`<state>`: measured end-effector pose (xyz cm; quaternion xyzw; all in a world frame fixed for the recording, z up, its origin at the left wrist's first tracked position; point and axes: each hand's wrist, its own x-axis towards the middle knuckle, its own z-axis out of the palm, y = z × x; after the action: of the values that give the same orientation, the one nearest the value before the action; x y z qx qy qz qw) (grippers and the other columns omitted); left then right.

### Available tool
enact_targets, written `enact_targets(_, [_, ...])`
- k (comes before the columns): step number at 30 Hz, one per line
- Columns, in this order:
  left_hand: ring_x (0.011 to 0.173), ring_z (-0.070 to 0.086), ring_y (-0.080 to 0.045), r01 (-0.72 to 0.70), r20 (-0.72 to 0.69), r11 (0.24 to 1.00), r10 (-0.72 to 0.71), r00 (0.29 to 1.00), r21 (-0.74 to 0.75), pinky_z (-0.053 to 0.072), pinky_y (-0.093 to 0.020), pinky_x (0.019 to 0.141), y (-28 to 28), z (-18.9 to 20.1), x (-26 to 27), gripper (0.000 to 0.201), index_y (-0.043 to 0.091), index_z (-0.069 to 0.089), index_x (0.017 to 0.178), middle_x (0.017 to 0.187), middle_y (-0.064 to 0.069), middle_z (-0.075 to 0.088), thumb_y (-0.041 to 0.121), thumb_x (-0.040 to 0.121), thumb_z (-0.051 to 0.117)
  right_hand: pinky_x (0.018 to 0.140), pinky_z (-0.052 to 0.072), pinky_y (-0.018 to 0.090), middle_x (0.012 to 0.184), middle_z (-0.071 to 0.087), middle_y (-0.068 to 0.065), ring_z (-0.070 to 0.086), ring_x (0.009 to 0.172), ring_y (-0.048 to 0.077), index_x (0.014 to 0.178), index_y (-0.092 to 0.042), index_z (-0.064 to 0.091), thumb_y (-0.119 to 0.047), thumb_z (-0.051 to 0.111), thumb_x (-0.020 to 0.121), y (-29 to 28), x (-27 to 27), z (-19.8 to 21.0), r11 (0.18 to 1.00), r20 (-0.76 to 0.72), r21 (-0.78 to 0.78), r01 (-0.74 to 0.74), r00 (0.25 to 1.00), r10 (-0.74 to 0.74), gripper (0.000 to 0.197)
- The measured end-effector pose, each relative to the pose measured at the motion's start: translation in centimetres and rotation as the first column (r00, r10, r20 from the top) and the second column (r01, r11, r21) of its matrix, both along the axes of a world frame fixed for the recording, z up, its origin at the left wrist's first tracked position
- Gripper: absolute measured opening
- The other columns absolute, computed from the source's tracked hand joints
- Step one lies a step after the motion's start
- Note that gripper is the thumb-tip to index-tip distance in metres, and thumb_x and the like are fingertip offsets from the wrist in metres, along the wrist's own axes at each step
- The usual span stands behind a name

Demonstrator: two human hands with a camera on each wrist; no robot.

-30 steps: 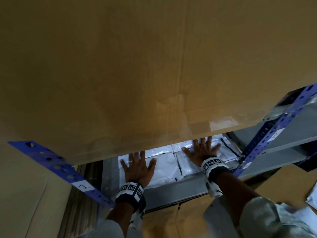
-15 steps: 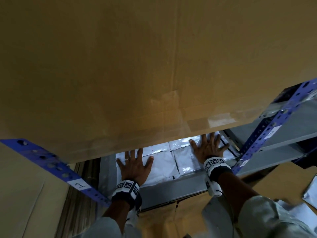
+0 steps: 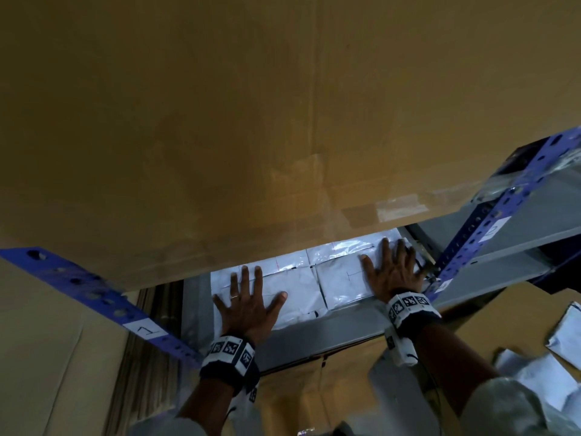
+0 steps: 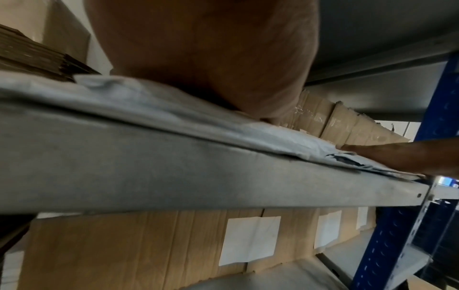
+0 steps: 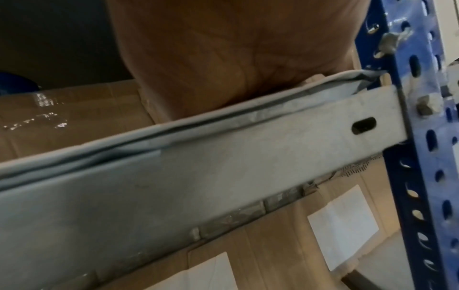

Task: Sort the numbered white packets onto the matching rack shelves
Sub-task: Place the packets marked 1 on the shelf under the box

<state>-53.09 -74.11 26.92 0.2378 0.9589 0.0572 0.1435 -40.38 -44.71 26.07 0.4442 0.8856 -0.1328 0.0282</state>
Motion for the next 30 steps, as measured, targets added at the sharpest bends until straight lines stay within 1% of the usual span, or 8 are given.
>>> enact_targets(5, [0.151, -0.024, -0.023, 0.011, 0.037, 1.000, -0.011, 0.999, -0.007, -0.008, -0.068, 0.115, 0.0, -0.2, -0.2, 0.088, 0.037, -0.016, 0.157, 0.163, 0.005, -0.027, 0.085, 0.086, 0.004, 0.118, 0.003, 0.071, 0.171, -0.001, 0.010, 0.001, 0.156, 0.037, 0.163, -0.030, 0.004, -0.080, 0.005, 0.092, -0.1, -0.1, -0.6, 0.999, -0.011, 0.040, -0.003, 1.000, 0.004, 0.087])
enact_targets(12, [0.152, -0.020, -0.024, 0.020, -0.054, 0.999, -0.017, 0.998, 0.045, -0.008, -0.068, 0.116, -0.1, 0.0, 0.4, 0.085, 0.034, -0.013, 0.158, 0.165, 0.002, -0.021, 0.081, 0.090, 0.004, 0.117, 0.001, 0.073, 0.171, -0.006, 0.008, -0.004, 0.157, 0.035, 0.163, -0.028, -0.002, -0.083, 0.002, 0.090, -0.6, 0.2, 0.3, 0.999, -0.027, 0.051, 0.001, 1.000, 0.000, 0.091])
enact_targets(19, [0.153, -0.015, -0.021, 0.058, -0.089, 0.994, -0.049, 0.995, 0.097, -0.006, -0.063, 0.119, -0.8, -0.8, 0.9, 0.080, 0.036, -0.004, 0.159, 0.167, 0.004, -0.012, 0.078, 0.092, 0.005, 0.118, -0.008, 0.068, 0.171, -0.010, 0.006, -0.010, 0.157, 0.030, 0.163, -0.029, -0.005, -0.088, -0.005, 0.085, -1.5, 0.4, -0.2, 0.999, -0.011, 0.011, -0.035, 0.999, 0.036, 0.098])
enact_targets(22, [0.154, -0.010, -0.021, 0.044, -0.147, 0.985, -0.019, 0.989, 0.168, -0.005, -0.063, 0.119, -0.9, -0.3, 0.6, 0.082, 0.032, 0.003, 0.160, 0.168, 0.004, -0.004, 0.078, 0.093, 0.008, 0.121, -0.004, 0.066, 0.171, -0.006, 0.006, -0.006, 0.158, 0.027, 0.164, -0.024, 0.002, -0.083, 0.005, 0.091, -2.1, 0.5, 0.7, 0.999, -0.063, 0.040, -0.015, 0.998, 0.018, 0.094])
enact_targets(24, [0.155, -0.005, -0.020, 0.055, -0.185, 0.969, -0.010, 0.983, 0.242, -0.002, -0.062, 0.120, -1.2, 0.5, 0.9, 0.084, 0.029, 0.010, 0.160, 0.168, 0.004, 0.003, 0.079, 0.093, 0.014, 0.122, 0.002, 0.064, 0.171, 0.005, 0.008, 0.003, 0.158, 0.027, 0.163, -0.021, 0.011, -0.078, 0.014, 0.095, -3.1, 1.1, 1.5, 0.997, -0.160, 0.082, 0.007, 0.987, 0.006, 0.089])
enact_targets(26, [0.154, 0.003, -0.020, 0.067, -0.186, 0.934, 0.000, 0.983, 0.351, 0.006, -0.059, 0.121, -1.5, 2.0, 1.6, 0.082, 0.027, 0.020, 0.157, 0.166, 0.002, 0.016, 0.077, 0.092, 0.027, 0.123, 0.007, 0.062, 0.167, 0.023, 0.011, 0.017, 0.155, 0.029, 0.160, -0.019, 0.025, -0.073, 0.021, 0.098, -4.8, 2.3, 2.5, 0.994, -0.290, 0.106, 0.033, 0.957, -0.001, 0.082])
enact_targets(27, [0.153, 0.012, -0.022, 0.074, -0.196, 0.907, 0.009, 0.981, 0.415, 0.014, -0.057, 0.121, -1.6, 3.0, 2.1, 0.080, 0.027, 0.028, 0.154, 0.163, 0.000, 0.027, 0.075, 0.090, 0.034, 0.122, 0.011, 0.062, 0.162, 0.033, 0.011, 0.025, 0.152, 0.030, 0.156, -0.017, 0.032, -0.070, 0.026, 0.098, -5.7, 2.9, 3.0, 0.992, -0.349, 0.117, 0.048, 0.937, -0.004, 0.079])
enact_targets(30, [0.132, 0.047, -0.029, 0.162, -0.302, 0.807, 0.021, 0.953, 0.568, 0.043, -0.050, 0.103, -1.7, 6.1, 3.2, 0.063, 0.026, 0.051, 0.133, 0.135, -0.004, 0.057, 0.065, 0.084, 0.053, 0.119, 0.023, 0.059, 0.147, 0.052, 0.011, 0.045, 0.137, 0.036, 0.146, -0.017, 0.046, -0.061, 0.039, 0.097, -8.5, 4.9, 4.4, 0.990, -0.454, 0.116, 0.085, 0.891, -0.023, 0.067])
